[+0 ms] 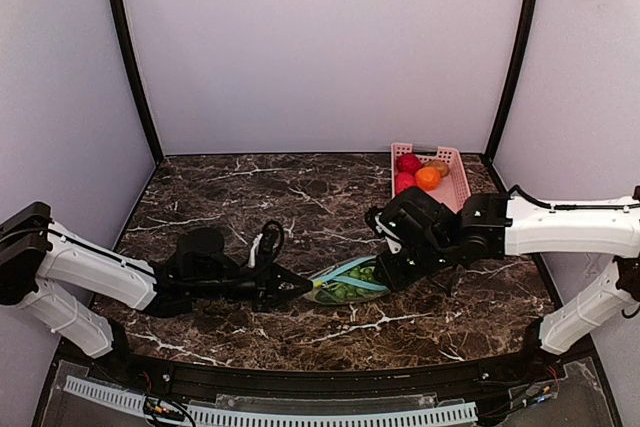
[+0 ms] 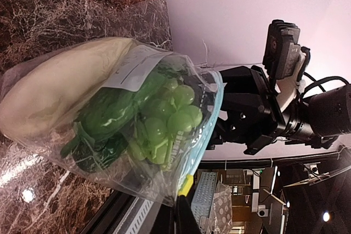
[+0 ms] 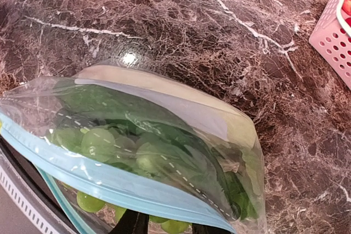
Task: Place the food in the zip-top bag and seal the zipper
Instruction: Pass from the left arm to the right
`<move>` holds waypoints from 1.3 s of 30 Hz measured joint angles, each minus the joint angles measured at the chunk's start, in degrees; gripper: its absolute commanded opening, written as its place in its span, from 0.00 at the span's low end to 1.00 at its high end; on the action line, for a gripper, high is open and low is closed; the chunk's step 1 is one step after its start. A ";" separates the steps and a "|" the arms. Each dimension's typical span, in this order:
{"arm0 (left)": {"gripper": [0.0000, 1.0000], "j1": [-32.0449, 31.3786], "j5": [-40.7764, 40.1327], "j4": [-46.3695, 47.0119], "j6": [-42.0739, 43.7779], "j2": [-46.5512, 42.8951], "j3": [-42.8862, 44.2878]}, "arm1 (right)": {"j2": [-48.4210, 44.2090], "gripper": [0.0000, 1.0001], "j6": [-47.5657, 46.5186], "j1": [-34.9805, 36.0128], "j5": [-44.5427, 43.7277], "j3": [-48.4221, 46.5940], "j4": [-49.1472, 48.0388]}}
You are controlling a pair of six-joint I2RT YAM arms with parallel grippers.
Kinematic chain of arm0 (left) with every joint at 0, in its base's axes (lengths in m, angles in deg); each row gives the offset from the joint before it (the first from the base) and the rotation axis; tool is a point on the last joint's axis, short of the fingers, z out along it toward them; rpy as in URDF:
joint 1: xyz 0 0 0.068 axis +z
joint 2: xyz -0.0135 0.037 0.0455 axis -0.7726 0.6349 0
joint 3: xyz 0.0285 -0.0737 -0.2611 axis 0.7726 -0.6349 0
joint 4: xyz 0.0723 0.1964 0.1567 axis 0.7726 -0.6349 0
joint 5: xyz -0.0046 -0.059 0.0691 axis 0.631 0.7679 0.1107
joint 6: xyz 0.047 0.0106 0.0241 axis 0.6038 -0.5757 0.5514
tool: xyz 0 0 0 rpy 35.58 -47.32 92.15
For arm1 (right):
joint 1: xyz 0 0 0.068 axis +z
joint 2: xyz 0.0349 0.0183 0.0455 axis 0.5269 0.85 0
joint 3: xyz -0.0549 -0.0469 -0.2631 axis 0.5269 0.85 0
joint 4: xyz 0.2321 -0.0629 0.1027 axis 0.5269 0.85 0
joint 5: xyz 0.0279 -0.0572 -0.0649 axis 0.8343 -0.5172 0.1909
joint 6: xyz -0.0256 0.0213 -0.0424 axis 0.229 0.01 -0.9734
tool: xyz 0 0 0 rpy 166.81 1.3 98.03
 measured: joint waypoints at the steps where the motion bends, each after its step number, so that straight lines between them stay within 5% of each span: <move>1: 0.01 0.00 -0.02 -0.39 0.09 -0.31 0.04 | 0.46 0.26 0.26 0.00 -0.52 0.00 -0.26; 11: 0.01 0.00 -0.87 -3.06 0.66 -2.49 0.09 | -3.32 0.44 -0.90 0.04 -1.20 -0.61 0.66; 20: 0.01 0.00 -1.18 -4.20 1.18 -3.26 0.37 | -10.71 0.63 -10.75 1.44 7.17 -2.05 -3.74; 39: 0.01 0.00 -1.27 -7.54 1.29 -6.05 0.39 | 4.90 0.65 -41.42 6.40 8.33 -2.69 -19.56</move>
